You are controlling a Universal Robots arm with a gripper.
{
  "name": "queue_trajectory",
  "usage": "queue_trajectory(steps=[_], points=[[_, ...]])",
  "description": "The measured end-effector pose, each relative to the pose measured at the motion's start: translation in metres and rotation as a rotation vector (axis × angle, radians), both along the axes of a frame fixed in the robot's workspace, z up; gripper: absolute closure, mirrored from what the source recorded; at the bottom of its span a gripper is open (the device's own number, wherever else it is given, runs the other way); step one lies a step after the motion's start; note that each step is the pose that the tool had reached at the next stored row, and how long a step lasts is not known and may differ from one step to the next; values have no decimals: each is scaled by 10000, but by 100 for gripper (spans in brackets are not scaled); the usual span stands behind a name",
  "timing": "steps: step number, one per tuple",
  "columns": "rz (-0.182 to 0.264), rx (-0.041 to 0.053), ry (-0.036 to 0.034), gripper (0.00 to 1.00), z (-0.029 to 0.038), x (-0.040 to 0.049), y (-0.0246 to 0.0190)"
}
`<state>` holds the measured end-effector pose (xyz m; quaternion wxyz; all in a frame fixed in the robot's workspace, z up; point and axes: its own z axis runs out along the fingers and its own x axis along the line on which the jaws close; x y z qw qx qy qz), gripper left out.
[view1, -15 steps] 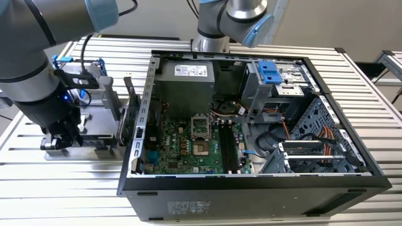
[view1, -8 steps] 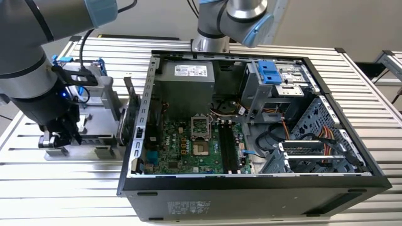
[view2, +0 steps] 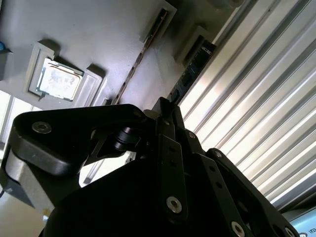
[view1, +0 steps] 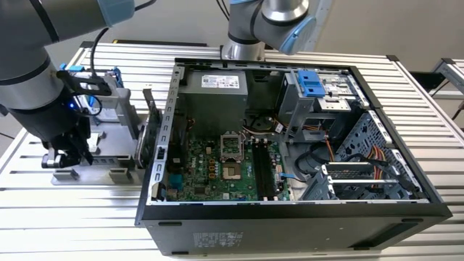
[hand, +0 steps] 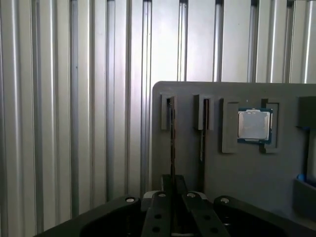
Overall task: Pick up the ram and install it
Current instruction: 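Pick up the ram and move it above insertion slot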
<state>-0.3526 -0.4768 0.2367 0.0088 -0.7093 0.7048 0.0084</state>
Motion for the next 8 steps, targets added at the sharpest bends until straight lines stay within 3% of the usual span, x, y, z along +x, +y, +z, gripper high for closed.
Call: queue_trajectory(steps=[8], points=[[-2, 0, 0, 100, 87, -1, 1]])
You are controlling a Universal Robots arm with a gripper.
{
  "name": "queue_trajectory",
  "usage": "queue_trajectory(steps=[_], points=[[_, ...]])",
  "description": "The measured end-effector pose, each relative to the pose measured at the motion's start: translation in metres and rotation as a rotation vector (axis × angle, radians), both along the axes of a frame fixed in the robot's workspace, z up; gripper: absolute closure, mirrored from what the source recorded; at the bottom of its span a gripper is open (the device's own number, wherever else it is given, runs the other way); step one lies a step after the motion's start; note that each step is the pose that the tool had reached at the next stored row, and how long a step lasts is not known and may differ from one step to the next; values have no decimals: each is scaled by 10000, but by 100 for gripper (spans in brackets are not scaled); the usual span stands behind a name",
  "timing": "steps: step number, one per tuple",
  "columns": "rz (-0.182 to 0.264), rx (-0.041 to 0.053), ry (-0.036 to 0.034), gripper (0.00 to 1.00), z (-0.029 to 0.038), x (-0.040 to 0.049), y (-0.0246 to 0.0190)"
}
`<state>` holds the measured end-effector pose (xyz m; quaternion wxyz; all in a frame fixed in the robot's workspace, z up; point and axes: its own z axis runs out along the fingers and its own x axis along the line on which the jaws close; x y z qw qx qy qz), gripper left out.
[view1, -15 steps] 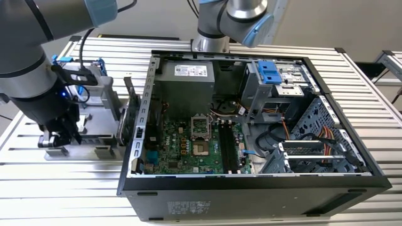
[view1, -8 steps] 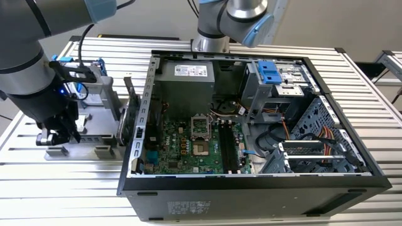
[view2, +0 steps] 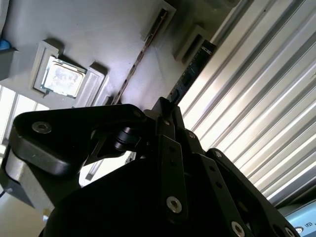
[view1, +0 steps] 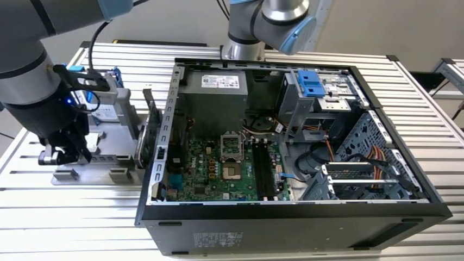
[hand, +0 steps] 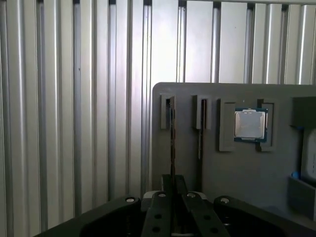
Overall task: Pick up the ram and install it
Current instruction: 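Pick up the ram and move it above insertion slot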
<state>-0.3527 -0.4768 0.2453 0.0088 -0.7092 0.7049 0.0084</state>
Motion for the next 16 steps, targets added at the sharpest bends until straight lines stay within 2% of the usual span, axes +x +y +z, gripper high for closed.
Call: queue_trajectory(steps=[16], points=[[2, 0, 0, 100, 190, 1, -1]])
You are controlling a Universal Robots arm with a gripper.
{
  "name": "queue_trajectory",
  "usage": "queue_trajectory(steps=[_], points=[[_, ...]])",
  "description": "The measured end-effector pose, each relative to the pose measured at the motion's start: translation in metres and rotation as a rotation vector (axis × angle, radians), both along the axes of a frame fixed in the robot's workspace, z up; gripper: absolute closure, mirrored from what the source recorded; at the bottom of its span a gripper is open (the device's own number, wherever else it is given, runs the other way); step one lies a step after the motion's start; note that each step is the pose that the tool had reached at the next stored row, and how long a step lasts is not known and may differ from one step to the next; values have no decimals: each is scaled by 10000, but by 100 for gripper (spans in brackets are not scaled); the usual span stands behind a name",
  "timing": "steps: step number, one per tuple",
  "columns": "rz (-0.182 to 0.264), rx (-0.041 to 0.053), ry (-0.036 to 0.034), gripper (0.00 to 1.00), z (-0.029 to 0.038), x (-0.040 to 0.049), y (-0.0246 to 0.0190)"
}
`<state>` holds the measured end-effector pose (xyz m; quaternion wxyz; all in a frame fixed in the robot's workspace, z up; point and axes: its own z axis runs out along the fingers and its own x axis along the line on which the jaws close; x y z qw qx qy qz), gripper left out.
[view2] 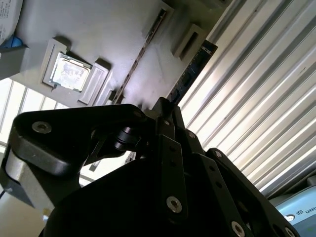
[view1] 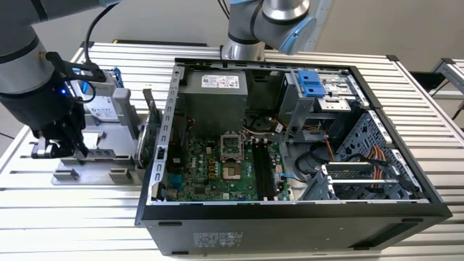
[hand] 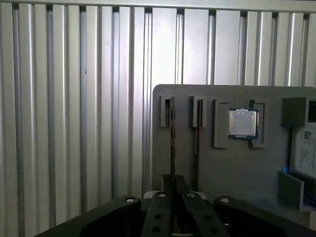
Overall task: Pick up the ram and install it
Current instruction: 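Pick up the ram and move it above insertion slot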
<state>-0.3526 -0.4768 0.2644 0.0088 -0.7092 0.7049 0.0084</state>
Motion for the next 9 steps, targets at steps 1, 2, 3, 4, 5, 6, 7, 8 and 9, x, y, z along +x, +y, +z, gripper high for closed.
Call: queue_trajectory(steps=[1, 2, 3, 4, 5, 6, 7, 8, 9], points=[[0, 0, 0, 100, 11, 0, 0], [0, 0, 0, 100, 23, 0, 0], [0, 0, -1, 100, 34, 0, 0], [0, 0, 0, 100, 46, 0, 0], [-1, 0, 0, 100, 59, 0, 0], [0, 0, 0, 100, 72, 0, 0], [0, 0, 0, 100, 85, 0, 0], [0, 0, 0, 100, 99, 0, 0], [0, 0, 0, 100, 113, 0, 0]])
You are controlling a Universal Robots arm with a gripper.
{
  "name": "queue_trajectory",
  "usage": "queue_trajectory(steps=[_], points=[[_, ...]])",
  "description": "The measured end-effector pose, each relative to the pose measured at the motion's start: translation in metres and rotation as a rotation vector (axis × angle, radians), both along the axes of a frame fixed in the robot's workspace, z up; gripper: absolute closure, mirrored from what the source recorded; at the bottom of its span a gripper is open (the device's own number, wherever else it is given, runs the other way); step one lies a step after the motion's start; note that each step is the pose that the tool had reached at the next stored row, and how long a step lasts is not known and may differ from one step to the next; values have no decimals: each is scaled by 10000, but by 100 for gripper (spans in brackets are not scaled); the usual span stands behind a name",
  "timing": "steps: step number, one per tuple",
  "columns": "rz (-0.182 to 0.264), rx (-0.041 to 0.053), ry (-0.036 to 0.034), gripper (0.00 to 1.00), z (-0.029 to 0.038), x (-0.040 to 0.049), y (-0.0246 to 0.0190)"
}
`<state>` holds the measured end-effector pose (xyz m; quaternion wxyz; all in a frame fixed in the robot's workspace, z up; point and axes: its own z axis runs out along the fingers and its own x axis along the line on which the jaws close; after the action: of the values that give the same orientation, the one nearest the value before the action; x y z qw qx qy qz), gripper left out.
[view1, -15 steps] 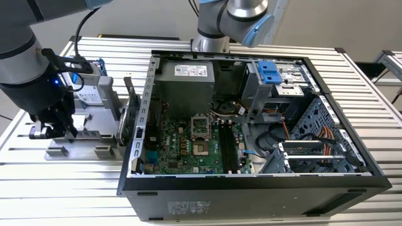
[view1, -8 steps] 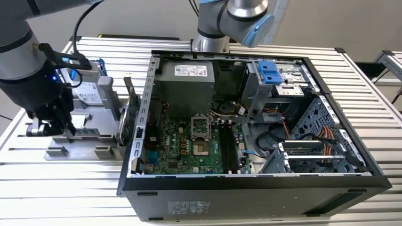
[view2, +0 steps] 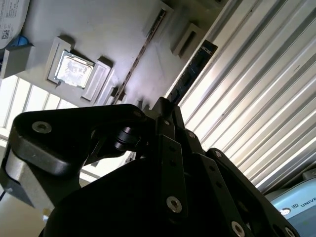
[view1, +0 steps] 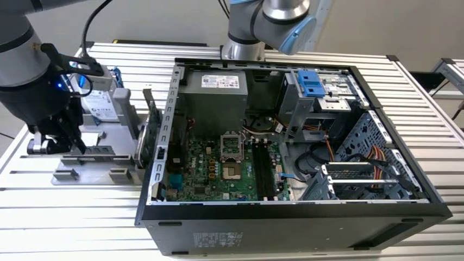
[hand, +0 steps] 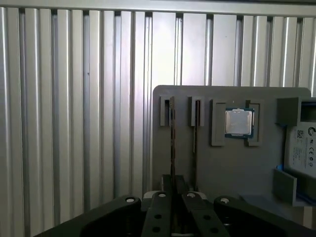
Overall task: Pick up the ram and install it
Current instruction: 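Pick up the ram and move it above insertion slot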
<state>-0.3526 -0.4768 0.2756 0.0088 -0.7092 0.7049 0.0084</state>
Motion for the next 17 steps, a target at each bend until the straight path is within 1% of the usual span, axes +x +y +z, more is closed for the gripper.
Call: queue_trajectory(steps=[17], points=[[-1, 0, 0, 100, 231, 0, 0]])
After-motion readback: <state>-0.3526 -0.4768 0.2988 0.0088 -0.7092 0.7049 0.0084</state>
